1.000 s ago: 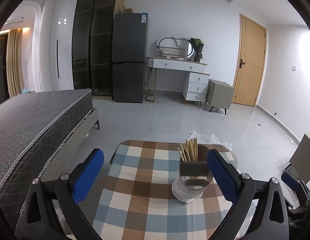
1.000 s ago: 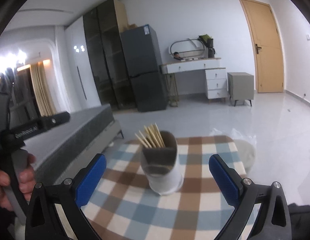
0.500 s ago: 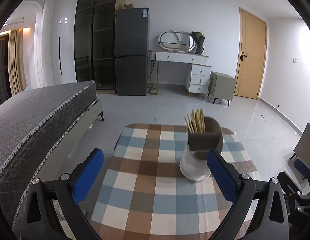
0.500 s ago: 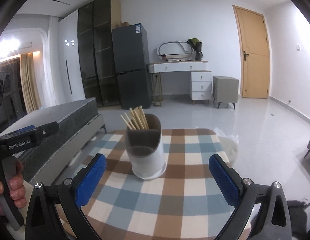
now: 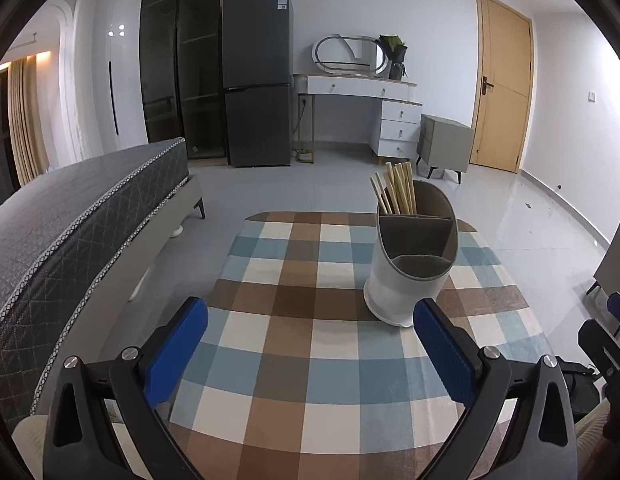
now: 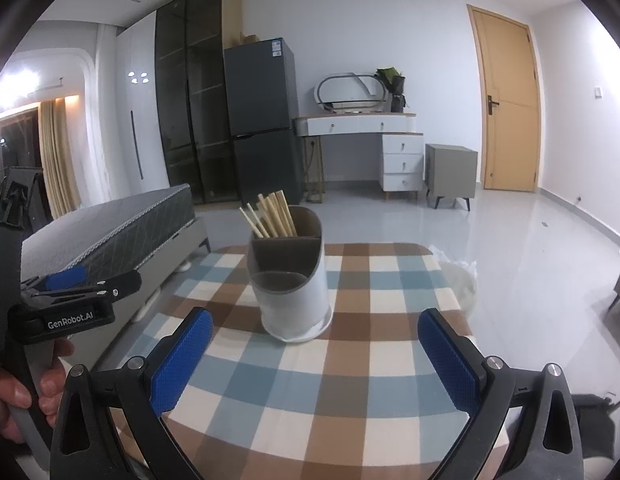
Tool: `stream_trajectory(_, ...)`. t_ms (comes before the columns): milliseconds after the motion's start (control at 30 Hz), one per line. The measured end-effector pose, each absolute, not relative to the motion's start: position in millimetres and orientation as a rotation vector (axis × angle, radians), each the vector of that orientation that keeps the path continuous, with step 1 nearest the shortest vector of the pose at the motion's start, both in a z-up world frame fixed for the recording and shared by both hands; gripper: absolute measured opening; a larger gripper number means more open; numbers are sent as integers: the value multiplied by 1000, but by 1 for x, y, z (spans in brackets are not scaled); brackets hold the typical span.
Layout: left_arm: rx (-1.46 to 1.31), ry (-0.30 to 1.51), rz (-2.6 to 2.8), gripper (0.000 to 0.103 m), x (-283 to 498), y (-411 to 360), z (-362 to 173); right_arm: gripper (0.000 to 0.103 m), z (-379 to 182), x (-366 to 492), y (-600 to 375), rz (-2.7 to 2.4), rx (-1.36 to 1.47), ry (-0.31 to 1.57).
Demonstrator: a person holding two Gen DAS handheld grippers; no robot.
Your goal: Organize utensils
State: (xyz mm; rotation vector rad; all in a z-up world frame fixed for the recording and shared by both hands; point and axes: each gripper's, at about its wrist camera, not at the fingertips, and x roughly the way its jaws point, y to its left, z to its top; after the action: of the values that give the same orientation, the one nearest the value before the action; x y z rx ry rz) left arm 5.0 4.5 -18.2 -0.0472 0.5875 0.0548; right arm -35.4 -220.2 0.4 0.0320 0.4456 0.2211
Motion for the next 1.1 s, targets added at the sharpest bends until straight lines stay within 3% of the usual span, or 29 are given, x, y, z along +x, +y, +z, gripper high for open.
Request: stream_trajectory(1100, -66, 603, 36, 100, 3, 1, -19, 103, -1, -37, -223, 209, 29, 437)
